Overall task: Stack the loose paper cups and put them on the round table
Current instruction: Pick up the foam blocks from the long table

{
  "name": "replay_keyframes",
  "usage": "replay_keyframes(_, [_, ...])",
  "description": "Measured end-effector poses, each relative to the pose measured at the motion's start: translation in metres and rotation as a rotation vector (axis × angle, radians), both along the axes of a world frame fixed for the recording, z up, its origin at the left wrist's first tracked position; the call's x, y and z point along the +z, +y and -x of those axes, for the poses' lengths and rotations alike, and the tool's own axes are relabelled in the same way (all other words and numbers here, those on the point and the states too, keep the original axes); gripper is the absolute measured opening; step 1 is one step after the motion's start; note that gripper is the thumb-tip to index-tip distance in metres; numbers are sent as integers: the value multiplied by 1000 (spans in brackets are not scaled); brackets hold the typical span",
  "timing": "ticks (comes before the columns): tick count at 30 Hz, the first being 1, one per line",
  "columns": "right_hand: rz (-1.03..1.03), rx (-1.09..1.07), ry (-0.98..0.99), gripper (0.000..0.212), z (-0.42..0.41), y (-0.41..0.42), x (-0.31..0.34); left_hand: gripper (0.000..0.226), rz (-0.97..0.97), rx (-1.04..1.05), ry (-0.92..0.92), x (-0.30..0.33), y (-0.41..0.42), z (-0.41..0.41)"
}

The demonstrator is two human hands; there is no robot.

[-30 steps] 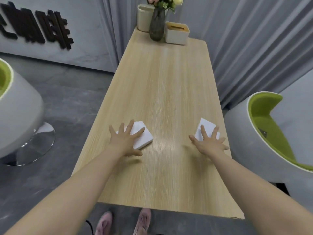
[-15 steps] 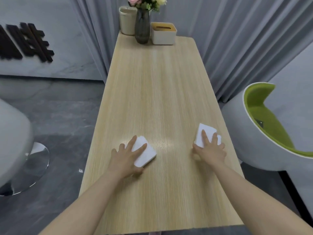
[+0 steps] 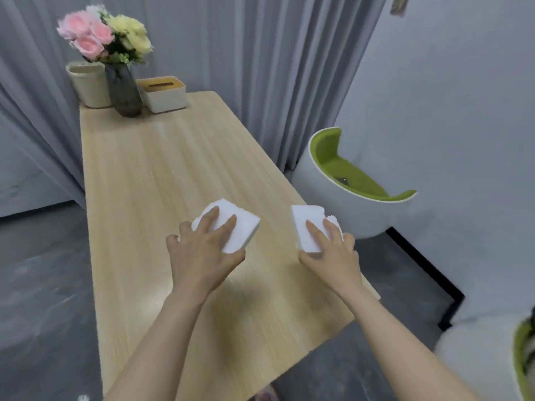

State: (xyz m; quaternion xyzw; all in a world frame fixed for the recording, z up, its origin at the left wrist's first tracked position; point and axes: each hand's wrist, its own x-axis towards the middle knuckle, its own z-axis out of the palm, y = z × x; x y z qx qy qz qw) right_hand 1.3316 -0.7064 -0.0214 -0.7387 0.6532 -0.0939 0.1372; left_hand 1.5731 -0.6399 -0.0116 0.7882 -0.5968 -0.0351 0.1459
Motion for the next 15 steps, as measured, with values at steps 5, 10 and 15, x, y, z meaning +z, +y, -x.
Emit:
replay_keyframes(5, [58,-159,-42,65,37,60,21,61,54,-141,17,15,2,36])
replay_keyframes(10, [86,-317,-34,62,85,129,34,60,68,-254,67,32,14,75])
replay_keyframes(15, [155,-479,-46,62,124,188,43,60,125,-436,58,50,35,132])
